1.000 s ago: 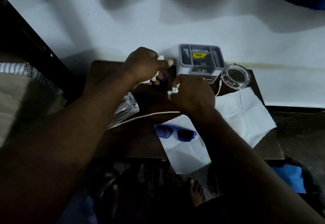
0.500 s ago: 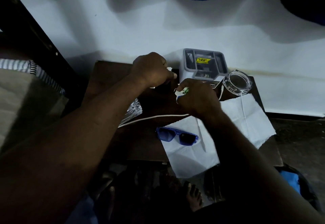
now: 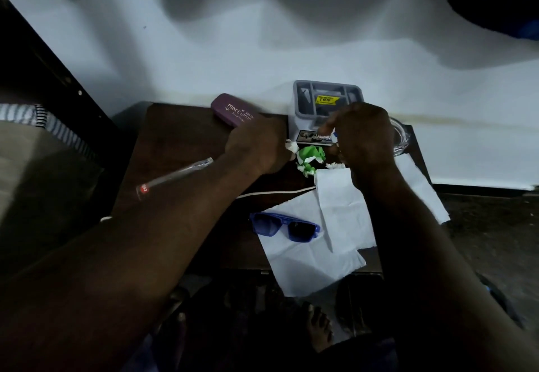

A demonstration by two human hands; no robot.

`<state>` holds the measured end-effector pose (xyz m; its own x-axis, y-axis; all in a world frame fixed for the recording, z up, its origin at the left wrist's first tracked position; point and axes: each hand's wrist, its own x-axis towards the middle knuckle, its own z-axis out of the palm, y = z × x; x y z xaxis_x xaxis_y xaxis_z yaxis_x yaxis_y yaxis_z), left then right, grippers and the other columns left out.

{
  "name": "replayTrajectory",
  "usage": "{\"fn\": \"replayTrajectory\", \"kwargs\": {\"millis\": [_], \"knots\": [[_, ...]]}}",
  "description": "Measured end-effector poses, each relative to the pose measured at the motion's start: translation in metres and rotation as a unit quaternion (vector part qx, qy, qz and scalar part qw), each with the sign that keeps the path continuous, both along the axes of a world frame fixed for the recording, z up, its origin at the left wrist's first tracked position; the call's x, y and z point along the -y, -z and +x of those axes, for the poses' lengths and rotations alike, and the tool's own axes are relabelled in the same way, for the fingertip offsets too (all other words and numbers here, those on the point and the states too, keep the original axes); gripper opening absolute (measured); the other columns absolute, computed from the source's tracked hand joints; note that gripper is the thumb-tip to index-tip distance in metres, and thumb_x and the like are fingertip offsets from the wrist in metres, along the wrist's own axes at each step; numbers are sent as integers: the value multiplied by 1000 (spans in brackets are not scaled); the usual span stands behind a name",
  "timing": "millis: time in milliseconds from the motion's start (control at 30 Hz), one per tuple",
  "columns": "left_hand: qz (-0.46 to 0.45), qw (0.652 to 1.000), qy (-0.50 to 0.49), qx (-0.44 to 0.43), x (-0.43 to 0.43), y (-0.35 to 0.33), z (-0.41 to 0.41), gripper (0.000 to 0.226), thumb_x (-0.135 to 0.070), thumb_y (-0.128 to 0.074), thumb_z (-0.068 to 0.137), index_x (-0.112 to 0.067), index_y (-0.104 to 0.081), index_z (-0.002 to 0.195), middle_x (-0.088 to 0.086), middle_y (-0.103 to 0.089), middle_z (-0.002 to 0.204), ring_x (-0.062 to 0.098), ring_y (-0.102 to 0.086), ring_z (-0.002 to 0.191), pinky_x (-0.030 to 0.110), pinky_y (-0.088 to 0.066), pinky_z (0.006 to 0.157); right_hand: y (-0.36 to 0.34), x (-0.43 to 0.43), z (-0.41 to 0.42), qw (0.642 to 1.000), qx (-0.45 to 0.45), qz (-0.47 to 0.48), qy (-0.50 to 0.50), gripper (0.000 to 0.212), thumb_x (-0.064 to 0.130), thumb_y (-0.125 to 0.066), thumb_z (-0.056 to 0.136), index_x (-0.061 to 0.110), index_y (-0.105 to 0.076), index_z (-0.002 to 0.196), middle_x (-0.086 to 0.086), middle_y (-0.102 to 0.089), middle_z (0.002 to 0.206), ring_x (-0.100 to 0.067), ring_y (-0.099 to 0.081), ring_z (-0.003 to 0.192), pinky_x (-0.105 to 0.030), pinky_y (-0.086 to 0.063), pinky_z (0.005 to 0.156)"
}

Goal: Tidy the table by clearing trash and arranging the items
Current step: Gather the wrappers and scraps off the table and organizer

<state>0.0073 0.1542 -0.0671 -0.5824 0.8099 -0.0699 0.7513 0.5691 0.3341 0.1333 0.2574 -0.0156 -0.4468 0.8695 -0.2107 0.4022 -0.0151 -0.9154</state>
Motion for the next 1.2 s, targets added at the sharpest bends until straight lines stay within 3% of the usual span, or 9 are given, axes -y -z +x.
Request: {"fn": "replayTrajectory", "kwargs": {"millis": [300,467,567,700,800,933,1067,1133,1200], "knots": [[-35,999,4,-31,-10,7,9,31,-43,-62,92,-23,-69,114,9,-71,114,35,-68,104,41,-55,79,2,-1,3,1000,4,8,-19,17,20,-56,79,22,-72,74,0,-75,75,-16,-69,62,-35,-53,62],[20,997,0,78,-7,-18,-5,31,-39,-69,81,-20,-76,105,9,-75,109,32,-70,100,42,-58,86,3,-4,3,1000,-1,21,10,23,37,-67,77,17,-75,86,-2,-75,67,-16,-63,49,-34,-48,60],[37,989,-37,136,-5,-30,-17,18,-25,-68,76,-11,-75,83,10,-76,79,28,-73,67,35,-62,62,2,-6,2,999,4,29,19,29,44,-67,73,18,-76,83,-2,-76,70,-22,-65,59,-42,-52,65],[105,975,-106,165,-1,-31,-26,7,-21,-64,76,-14,-68,76,-2,-73,62,10,-61,37,18,-44,35,1,-4,1,1000,-3,21,12,29,43,-68,72,17,-75,82,-4,-76,75,-27,-63,69,-45,-49,71],[92,974,-96,186,-1,-29,-27,15,-26,-62,80,-16,-74,80,1,-73,69,16,-65,49,22,-51,49,1,-5,1,999,-1,26,19,36,51,-69,77,17,-77,84,-3,-75,74,-25,-66,66,-45,-52,70],[28,981,-19,189,-3,-18,-15,28,-41,-70,85,-20,-75,68,-5,-66,53,18,-68,59,23,-46,54,-3,-5,2,998,24,51,24,55,68,-62,81,16,-78,92,-5,-77,81,-30,-74,81,-54,-60,87],[27,995,29,94,-10,-7,-1,28,-40,-70,88,-15,-76,97,8,-75,99,31,-69,95,38,-56,81,-5,-3,3,997,25,62,24,55,66,-59,86,14,-75,78,-4,-75,71,-32,-73,79,-58,-59,86],[20,997,20,73,-13,-4,5,27,-41,-69,88,-17,-75,100,10,-72,113,32,-66,106,42,-56,88,-5,-3,4,997,26,63,19,57,65,-57,89,13,-74,75,-4,-74,68,-30,-72,73,-54,-61,78],[10,998,9,64,-16,-2,9,27,-45,-69,87,-23,-76,101,6,-71,116,30,-65,109,42,-56,90,-3,-4,6,999,3,41,22,55,60,-56,95,15,-73,69,-2,-71,61,-20,-66,55,-34,-55,52]]}}
